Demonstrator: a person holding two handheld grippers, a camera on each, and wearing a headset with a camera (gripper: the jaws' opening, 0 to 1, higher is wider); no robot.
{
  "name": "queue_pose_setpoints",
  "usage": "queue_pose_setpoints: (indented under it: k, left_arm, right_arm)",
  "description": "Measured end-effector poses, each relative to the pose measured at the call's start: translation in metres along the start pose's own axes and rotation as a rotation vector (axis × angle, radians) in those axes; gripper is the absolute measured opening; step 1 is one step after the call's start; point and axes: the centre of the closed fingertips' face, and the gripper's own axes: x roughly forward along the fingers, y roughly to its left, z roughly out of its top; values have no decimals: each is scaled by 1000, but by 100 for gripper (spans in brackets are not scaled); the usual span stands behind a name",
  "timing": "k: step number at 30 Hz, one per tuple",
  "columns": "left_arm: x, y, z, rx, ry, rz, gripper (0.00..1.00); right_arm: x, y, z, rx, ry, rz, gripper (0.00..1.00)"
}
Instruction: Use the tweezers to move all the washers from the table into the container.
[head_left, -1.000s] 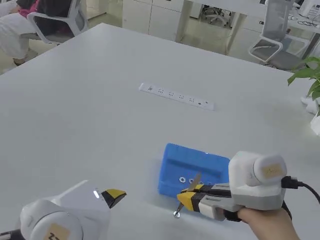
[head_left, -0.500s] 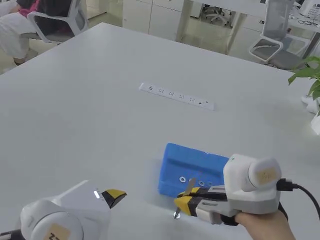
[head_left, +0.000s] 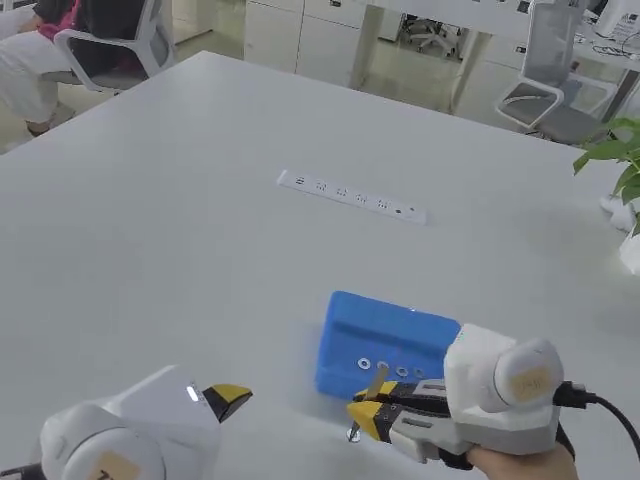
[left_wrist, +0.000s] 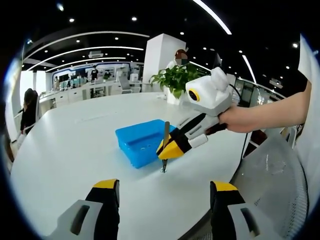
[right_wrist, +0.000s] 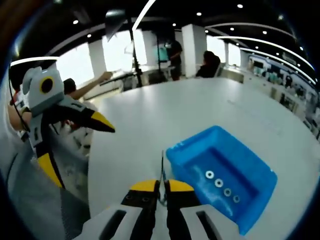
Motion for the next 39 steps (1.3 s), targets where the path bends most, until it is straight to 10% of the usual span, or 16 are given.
queue_pose_setpoints:
  k: [39]
  left_arm:
    - [-1,0,4,-9,-23,5,74]
  right_arm:
    - [-38,-14,82,17,-150,-9,3]
